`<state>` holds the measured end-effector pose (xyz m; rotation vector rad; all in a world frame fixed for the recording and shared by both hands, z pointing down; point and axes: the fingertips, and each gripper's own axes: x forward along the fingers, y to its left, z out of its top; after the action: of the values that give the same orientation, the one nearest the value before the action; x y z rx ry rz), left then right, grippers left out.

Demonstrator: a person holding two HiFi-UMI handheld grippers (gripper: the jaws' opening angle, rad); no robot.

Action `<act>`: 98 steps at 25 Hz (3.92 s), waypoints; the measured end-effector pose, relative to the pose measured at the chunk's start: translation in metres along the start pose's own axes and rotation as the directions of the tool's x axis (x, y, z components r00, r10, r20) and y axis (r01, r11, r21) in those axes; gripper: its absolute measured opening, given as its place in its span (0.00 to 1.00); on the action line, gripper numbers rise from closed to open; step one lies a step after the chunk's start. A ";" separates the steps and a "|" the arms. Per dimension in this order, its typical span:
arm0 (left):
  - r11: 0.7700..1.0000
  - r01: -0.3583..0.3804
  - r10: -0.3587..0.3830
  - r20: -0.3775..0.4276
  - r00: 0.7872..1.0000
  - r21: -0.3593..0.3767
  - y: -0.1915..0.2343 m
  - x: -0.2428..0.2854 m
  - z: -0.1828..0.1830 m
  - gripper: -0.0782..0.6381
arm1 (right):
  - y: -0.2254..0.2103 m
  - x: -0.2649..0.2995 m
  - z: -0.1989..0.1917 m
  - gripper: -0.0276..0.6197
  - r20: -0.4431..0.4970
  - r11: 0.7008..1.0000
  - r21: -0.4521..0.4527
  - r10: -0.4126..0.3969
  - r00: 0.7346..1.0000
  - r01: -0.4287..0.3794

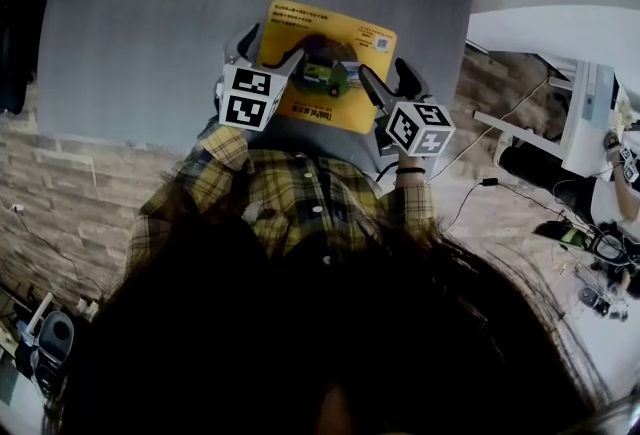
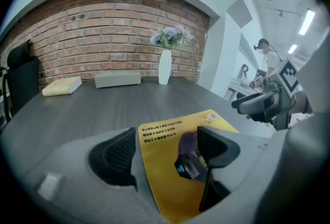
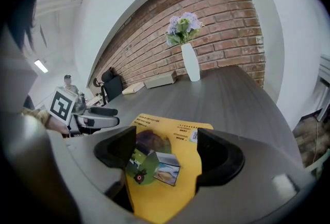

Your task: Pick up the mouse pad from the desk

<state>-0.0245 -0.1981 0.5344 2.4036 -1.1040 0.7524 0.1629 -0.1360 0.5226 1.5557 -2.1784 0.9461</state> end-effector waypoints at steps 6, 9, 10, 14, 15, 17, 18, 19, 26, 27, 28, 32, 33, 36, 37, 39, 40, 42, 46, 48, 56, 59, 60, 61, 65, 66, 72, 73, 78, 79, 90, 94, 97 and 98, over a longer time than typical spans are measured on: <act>1.000 -0.002 0.002 -0.064 0.998 -0.007 0.005 0.016 -0.026 0.63 | -0.011 0.004 -0.020 0.61 -0.046 0.999 0.040 -0.019 0.999 0.021; 1.000 -0.004 0.003 -0.090 0.996 -0.009 0.006 0.020 -0.036 0.63 | -0.013 0.004 -0.028 0.61 -0.061 0.998 0.055 -0.023 0.998 0.026; 1.000 -0.006 0.005 -0.100 0.995 -0.010 0.007 0.021 -0.039 0.63 | -0.015 0.005 -0.031 0.61 -0.066 0.998 0.060 -0.025 0.998 0.029; 1.000 -0.015 0.013 -0.131 0.991 -0.013 0.012 0.027 -0.052 0.63 | -0.019 0.009 -0.039 0.61 -0.082 0.996 0.080 -0.031 0.996 0.038; 1.000 -0.016 0.014 -0.138 0.990 -0.012 0.013 0.027 -0.055 0.63 | -0.020 0.009 -0.041 0.61 -0.086 0.996 0.084 -0.032 0.996 0.040; 1.000 -0.018 0.016 -0.150 0.988 -0.010 0.014 0.029 -0.059 0.63 | -0.022 0.009 -0.045 0.61 -0.094 0.994 0.099 -0.032 0.995 0.041; 1.000 -0.018 0.016 -0.156 0.988 -0.008 0.014 0.029 -0.061 0.63 | -0.023 0.009 -0.046 0.61 -0.097 0.993 0.109 -0.031 0.995 0.041; 1.000 -0.018 0.016 -0.162 0.987 -0.007 0.015 0.030 -0.063 0.63 | -0.023 0.008 -0.047 0.61 -0.100 0.992 0.119 -0.028 0.995 0.040; 1.000 -0.015 0.016 -0.191 0.981 0.008 0.014 0.031 -0.071 0.62 | -0.030 0.004 -0.051 0.61 -0.119 0.980 0.197 -0.012 0.993 0.036; 1.000 -0.016 0.018 -0.192 0.981 0.011 0.014 0.031 -0.071 0.62 | -0.032 0.003 -0.052 0.61 -0.124 0.977 0.210 -0.009 0.992 0.035; 1.000 -0.017 0.019 -0.192 0.981 0.013 0.014 0.031 -0.071 0.62 | -0.032 0.003 -0.053 0.61 -0.128 0.974 0.223 -0.003 0.992 0.032; 1.000 -0.022 0.025 -0.196 0.980 0.017 0.013 0.030 -0.072 0.63 | -0.034 -0.001 -0.056 0.61 -0.127 0.958 0.285 0.026 0.992 0.012; 1.000 -0.023 0.026 -0.197 0.980 0.017 0.012 0.031 -0.072 0.63 | -0.034 -0.002 -0.057 0.61 -0.128 0.954 0.300 0.034 0.991 0.006; 0.999 -0.025 0.029 -0.199 0.980 0.020 0.013 0.032 -0.072 0.63 | -0.035 -0.002 -0.060 0.61 -0.138 0.940 0.340 0.057 0.989 -0.007; 0.999 -0.026 0.030 -0.199 0.979 0.021 0.013 0.032 -0.072 0.63 | -0.035 -0.002 -0.062 0.61 -0.143 0.936 0.351 0.062 0.988 -0.008; 0.999 -0.028 0.032 -0.199 0.979 0.025 0.013 0.032 -0.072 0.63 | -0.037 -0.003 -0.065 0.61 -0.155 0.929 0.371 0.070 0.985 -0.008; 0.999 -0.028 0.033 -0.199 0.980 0.026 0.014 0.032 -0.072 0.63 | -0.036 -0.004 -0.066 0.61 -0.161 0.923 0.384 0.078 0.984 -0.010; 0.999 -0.029 0.033 -0.197 0.980 0.026 0.014 0.032 -0.072 0.63 | -0.035 -0.005 -0.069 0.61 -0.174 0.910 0.413 0.100 0.980 -0.019; 0.999 -0.030 0.034 -0.196 0.980 0.024 0.014 0.032 -0.072 0.63 | -0.029 -0.005 -0.072 0.61 -0.219 0.890 0.454 0.150 0.964 -0.035; 0.999 -0.028 0.032 -0.192 0.981 0.024 0.013 0.033 -0.073 0.63 | -0.027 -0.004 -0.073 0.61 -0.253 0.886 0.463 0.163 0.954 -0.029; 0.999 -0.028 0.032 -0.195 0.980 0.023 0.012 0.033 -0.073 0.63 | -0.018 -0.001 -0.082 0.61 -0.380 0.856 0.517 0.245 0.892 -0.015; 0.999 -0.026 0.030 -0.193 0.981 0.022 0.012 0.033 -0.073 0.63 | -0.019 -0.001 -0.080 0.61 -0.376 0.838 0.545 0.278 0.884 -0.032; 0.999 -0.027 0.030 -0.193 0.981 0.023 0.012 0.033 -0.073 0.63 | -0.019 -0.002 -0.079 0.61 -0.368 0.831 0.555 0.289 0.884 -0.040; 0.999 -0.027 0.031 -0.193 0.981 0.023 0.013 0.033 -0.073 0.63 | -0.020 -0.002 -0.079 0.60 -0.359 0.825 0.562 0.297 0.885 -0.049; 0.999 -0.026 0.030 -0.193 0.981 0.023 0.014 0.032 -0.072 0.63 | -0.021 -0.002 -0.077 0.57 -0.339 0.823 0.564 0.299 0.892 -0.062; 0.999 -0.026 0.030 -0.193 0.981 0.023 0.015 0.031 -0.072 0.63 | -0.021 -0.002 -0.078 0.57 -0.341 0.819 0.571 0.299 0.891 -0.057; 1.000 -0.024 0.027 -0.191 0.981 0.020 0.012 0.034 -0.073 0.63 | -0.010 -0.007 -0.090 0.56 -0.410 0.771 0.634 0.399 0.820 -0.058; 0.999 -0.024 0.027 -0.191 0.981 0.022 0.012 0.034 -0.072 0.63 | -0.010 -0.006 -0.090 0.56 -0.404 0.764 0.641 0.411 0.817 -0.068; 0.999 -0.024 0.028 -0.189 0.982 0.023 0.013 0.032 -0.073 0.63 | -0.017 0.003 -0.073 0.55 -0.322 0.750 0.652 0.409 0.854 -0.113; 0.999 -0.025 0.029 -0.189 0.982 0.023 0.013 0.032 -0.073 0.63 | -0.018 0.005 -0.070 0.55 -0.305 0.750 0.648 0.416 0.857 -0.133; 1.000 -0.023 0.027 -0.191 0.981 0.021 0.011 0.032 -0.073 0.63 | 0.020 0.035 -0.053 0.46 -0.155 0.624 0.661 0.657 0.738 -0.417; 1.000 -0.023 0.026 -0.189 0.982 0.021 0.012 0.032 -0.073 0.63 | 0.031 0.044 -0.053 0.42 -0.177 0.621 0.670 0.666 0.725 -0.407; 0.999 -0.026 0.030 -0.187 0.982 0.022 0.012 0.032 -0.073 0.63 | 0.030 0.047 -0.054 0.38 -0.177 0.623 0.666 0.666 0.724 -0.410; 0.999 -0.026 0.030 -0.186 0.982 0.022 0.013 0.032 -0.073 0.63 | 0.029 0.048 -0.053 0.33 -0.176 0.630 0.651 0.667 0.724 -0.423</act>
<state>-0.0391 -0.1843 0.6127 2.2828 -1.0607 0.9803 0.1112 -0.1296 0.5802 0.6761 -2.1835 2.0837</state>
